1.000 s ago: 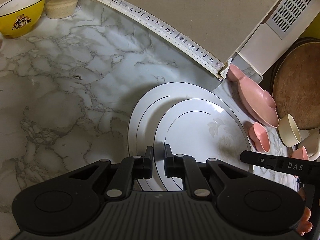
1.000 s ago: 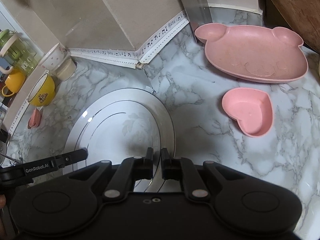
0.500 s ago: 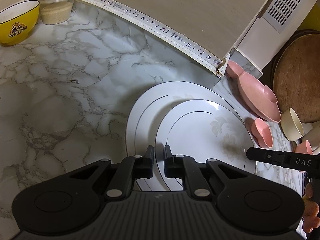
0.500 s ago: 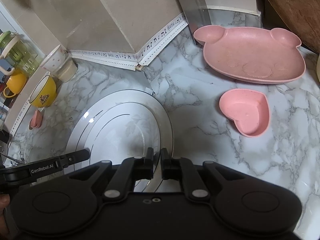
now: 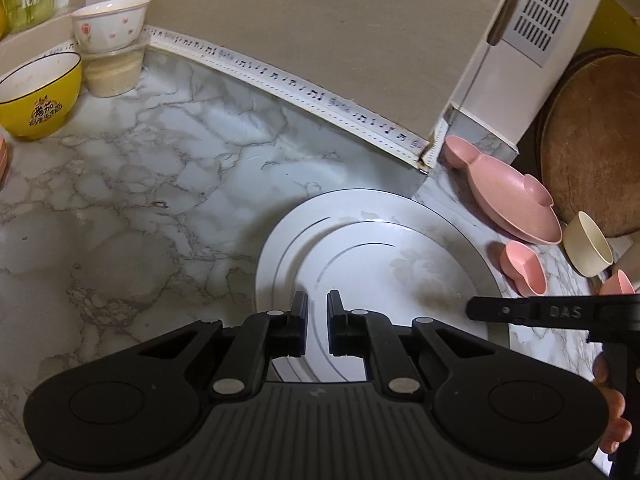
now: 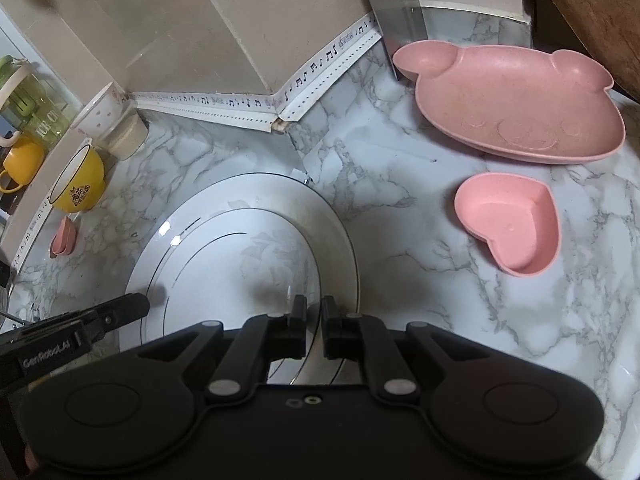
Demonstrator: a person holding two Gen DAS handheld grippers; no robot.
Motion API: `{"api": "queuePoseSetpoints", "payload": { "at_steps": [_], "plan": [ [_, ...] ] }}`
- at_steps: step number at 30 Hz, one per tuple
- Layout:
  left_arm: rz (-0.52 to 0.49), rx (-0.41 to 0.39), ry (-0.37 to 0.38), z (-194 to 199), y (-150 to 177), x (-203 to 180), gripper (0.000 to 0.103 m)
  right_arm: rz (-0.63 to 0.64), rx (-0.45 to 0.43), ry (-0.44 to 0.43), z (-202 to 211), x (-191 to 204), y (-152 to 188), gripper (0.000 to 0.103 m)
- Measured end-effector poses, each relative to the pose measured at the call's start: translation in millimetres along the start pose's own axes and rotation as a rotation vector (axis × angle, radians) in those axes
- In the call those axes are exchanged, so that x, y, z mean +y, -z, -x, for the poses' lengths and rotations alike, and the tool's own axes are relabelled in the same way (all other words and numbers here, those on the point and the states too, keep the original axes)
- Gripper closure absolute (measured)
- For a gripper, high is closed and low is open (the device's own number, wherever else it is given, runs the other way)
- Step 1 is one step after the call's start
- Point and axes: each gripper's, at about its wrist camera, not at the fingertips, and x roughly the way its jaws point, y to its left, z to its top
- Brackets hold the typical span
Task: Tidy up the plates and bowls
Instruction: 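Lower the gold-rimmed plate onto the floral plate and open both grippers, then withdraw both grippers from the stacked plates toward the bowls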
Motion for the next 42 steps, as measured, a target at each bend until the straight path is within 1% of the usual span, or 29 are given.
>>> {"api": "queuePoseSetpoints", "payload": {
  "at_steps": [1, 4, 8, 10, 16, 21, 23, 27, 33, 35, 37, 40, 41, 42],
  "plan": [
    [-0.004, 0.0, 0.003, 0, 1, -2, 0.094, 0.01, -0.006, 0.005, 0, 1, 0, 0.097],
    [-0.021, -0.003, 0.007, 3, 3, -7, 0.094, 0.035, -0.008, 0.011, -2, 5, 1, 0.094],
    [-0.031, 0.0, 0.015, 5, 6, -13, 0.094, 0.057, -0.012, 0.015, 0, 10, 2, 0.088],
    [-0.037, -0.001, 0.02, 6, 7, -15, 0.094, 0.077, -0.021, 0.021, 5, 14, 3, 0.086],
    [-0.054, -0.002, 0.032, 12, 10, -23, 0.094, 0.141, -0.06, 0.025, 28, 28, 9, 0.082],
    [-0.09, -0.021, 0.052, 23, 12, -35, 0.094, 0.189, -0.115, 0.048, 55, 35, 17, 0.079],
    [-0.107, -0.032, 0.059, 28, 12, -40, 0.094, 0.201, -0.141, 0.062, 65, 36, 21, 0.074],
    [-0.139, -0.06, 0.08, 39, 13, -51, 0.094, 0.194, -0.176, 0.08, 84, 34, 28, 0.071],
    [-0.187, -0.095, 0.106, 52, 13, -66, 0.094, 0.18, -0.231, 0.113, 110, 30, 40, 0.057],
    [-0.214, -0.114, 0.106, 57, 13, -72, 0.094, 0.17, -0.252, 0.127, 120, 29, 44, 0.048],
    [-0.232, -0.128, 0.115, 61, 13, -78, 0.091, 0.164, -0.278, 0.14, 129, 28, 47, 0.042],
    [-0.249, -0.141, 0.135, 65, 11, -84, 0.088, 0.153, -0.31, 0.159, 143, 27, 52, 0.037],
    [-0.258, -0.146, 0.137, 67, 11, -86, 0.086, 0.147, -0.321, 0.167, 148, 27, 54, 0.035],
    [-0.266, -0.151, 0.141, 68, 11, -89, 0.081, 0.142, -0.331, 0.175, 152, 26, 56, 0.034]
  ]
}}
